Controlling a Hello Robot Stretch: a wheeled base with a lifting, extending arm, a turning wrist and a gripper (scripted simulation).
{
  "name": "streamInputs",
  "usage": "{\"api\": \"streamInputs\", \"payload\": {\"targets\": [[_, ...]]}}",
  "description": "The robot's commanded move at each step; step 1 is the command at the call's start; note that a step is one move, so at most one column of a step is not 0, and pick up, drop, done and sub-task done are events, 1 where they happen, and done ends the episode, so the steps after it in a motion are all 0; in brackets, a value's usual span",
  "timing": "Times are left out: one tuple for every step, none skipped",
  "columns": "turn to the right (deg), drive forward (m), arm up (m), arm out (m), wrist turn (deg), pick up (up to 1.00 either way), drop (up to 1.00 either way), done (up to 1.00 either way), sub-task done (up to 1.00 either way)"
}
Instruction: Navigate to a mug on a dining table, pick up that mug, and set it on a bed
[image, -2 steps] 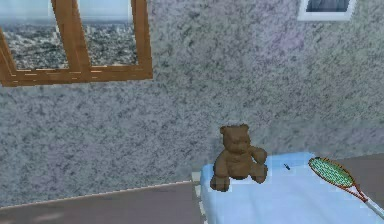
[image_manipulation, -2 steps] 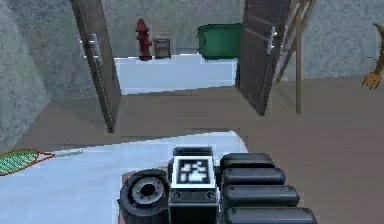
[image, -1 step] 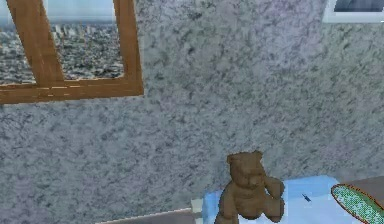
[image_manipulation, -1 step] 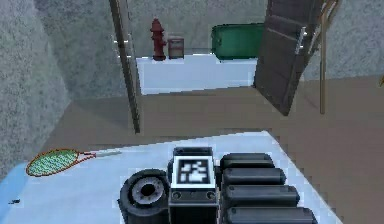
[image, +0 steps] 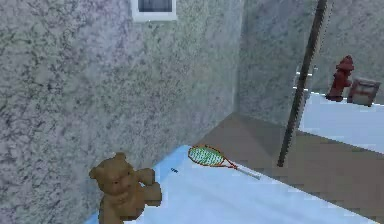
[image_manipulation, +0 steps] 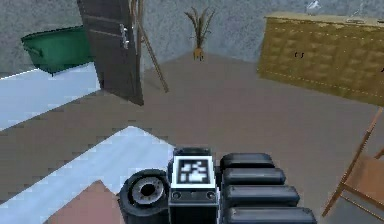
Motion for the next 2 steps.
{"api": "streamInputs", "payload": {"targets": [[45.0,0.00,0.00,0.00,0.0,0.00,0.00,0.00,0.00],[45.0,0.00,0.00,0.00,0.0,0.00,0.00,0.00,0.00]]}}
